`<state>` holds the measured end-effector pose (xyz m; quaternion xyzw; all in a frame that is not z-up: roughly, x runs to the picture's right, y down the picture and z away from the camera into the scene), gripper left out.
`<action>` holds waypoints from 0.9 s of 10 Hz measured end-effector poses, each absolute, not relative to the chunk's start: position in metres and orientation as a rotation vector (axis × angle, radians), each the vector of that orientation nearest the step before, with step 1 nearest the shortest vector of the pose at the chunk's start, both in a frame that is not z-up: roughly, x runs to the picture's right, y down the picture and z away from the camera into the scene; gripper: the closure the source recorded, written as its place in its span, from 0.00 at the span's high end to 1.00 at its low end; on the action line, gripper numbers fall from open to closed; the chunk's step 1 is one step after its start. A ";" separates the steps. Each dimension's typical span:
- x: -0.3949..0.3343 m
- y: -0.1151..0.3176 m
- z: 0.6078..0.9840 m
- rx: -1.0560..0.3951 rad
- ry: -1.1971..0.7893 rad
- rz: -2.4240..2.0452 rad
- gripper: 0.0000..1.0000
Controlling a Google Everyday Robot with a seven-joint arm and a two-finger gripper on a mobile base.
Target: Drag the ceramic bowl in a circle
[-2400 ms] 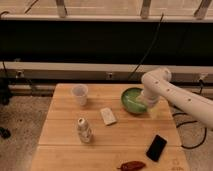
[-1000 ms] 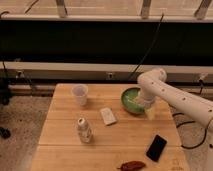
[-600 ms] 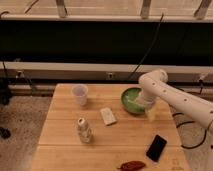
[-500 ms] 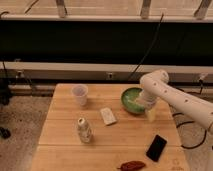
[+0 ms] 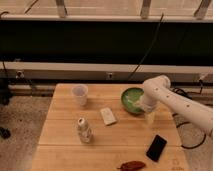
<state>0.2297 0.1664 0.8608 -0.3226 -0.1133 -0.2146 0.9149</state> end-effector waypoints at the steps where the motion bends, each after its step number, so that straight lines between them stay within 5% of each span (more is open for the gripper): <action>1: 0.229 0.169 0.864 -0.669 -0.233 -0.445 0.57; 5: 0.232 0.170 0.863 -0.676 -0.232 -0.443 0.18; 9: 0.236 0.165 0.857 -0.679 -0.254 -0.446 0.17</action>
